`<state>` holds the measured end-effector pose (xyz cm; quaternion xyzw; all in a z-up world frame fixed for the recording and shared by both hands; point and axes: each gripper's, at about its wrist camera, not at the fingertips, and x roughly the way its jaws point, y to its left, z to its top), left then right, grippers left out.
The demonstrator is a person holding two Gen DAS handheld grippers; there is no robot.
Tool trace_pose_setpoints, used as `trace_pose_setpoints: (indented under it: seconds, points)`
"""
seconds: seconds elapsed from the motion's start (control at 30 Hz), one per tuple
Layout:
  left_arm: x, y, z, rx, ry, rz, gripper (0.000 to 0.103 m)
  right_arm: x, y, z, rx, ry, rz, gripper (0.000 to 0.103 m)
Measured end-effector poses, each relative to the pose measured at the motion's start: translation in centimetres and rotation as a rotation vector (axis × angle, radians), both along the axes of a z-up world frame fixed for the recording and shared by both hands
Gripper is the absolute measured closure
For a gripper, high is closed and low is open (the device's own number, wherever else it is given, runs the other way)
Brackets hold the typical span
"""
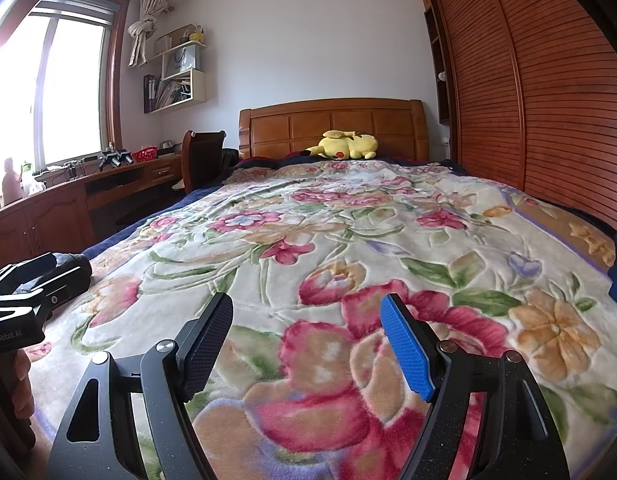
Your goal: Fold large clothes
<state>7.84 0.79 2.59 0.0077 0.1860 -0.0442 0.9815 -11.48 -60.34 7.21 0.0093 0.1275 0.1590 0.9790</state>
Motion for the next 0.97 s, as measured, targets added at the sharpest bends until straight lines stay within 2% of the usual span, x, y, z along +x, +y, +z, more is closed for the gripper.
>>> trace_pose_setpoints:
  seconds: [0.97]
  points:
    - [0.06,0.21,-0.08,0.005,0.000,0.000,0.000,0.16,-0.39,-0.19,0.005,-0.006,0.001,0.025]
